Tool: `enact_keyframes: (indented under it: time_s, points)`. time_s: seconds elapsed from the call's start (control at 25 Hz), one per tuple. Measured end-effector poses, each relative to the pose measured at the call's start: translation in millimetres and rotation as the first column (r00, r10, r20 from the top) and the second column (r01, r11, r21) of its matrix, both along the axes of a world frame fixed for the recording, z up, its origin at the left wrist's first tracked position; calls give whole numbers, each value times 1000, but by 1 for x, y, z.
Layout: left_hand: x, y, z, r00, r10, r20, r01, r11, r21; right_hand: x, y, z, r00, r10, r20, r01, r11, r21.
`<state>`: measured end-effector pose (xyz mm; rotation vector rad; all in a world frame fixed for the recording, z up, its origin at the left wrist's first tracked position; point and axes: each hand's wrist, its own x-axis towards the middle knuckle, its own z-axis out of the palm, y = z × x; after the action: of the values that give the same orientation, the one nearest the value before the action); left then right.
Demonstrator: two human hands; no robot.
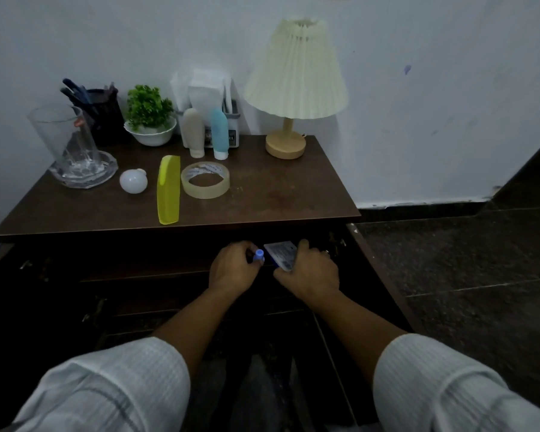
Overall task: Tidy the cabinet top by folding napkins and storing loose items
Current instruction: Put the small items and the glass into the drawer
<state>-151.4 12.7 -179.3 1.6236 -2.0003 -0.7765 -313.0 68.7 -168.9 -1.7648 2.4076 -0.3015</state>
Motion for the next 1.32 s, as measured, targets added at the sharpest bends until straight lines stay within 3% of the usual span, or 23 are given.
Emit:
enact_keyframes:
  time_s: [0.2,0.4,0.52,0.68,0.92,1.32]
  points:
    - [-11,-21,-34,999,28,18,-29,999,16,-12,-21,-25,985,24,-169,-24,1000,2]
    - [-22,-30,-48,994,62,92,-59,998,-32,-19,-19,-36,984,12,-177,-13,1000,1]
    - [-26,-31,-50,995,76,70,-73,996,-52,-13,2,-46,968,110,-226,-136,985,-103]
    - [-32,-31,-51,996,85,41,-83,995,-57,-11,9,-56,936,262,-235,-276,961,-28]
    - [-45,-34,-53,999,43,2,-43,998,-47,-14,1,-59,967,201,-158,-196,980,44]
    - [-63,-37,-59,1000,19,-12,-20,998,-61,-23,3,-72,972,173,-159,-168,985,46]
